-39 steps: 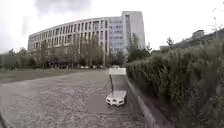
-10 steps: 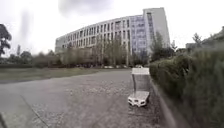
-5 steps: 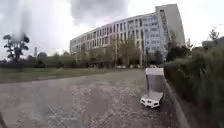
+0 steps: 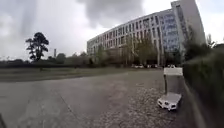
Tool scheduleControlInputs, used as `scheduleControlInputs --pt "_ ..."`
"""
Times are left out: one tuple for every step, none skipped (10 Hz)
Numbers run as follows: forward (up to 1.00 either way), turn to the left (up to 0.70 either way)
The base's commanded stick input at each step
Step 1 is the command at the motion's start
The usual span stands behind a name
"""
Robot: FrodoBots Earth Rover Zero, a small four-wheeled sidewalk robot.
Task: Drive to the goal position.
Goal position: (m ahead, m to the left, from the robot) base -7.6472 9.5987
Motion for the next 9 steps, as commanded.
scheduleControlInputs --pt "0.7 0.0" --pt "0.7 0.01" --pt "0.7 0.09" --pt "0.7 0.29" --pt "0.7 0.35" --pt "0.7 0.35" --pt "0.7 0.35" --pt "0.7 0.35" --pt "0.7 0.35"
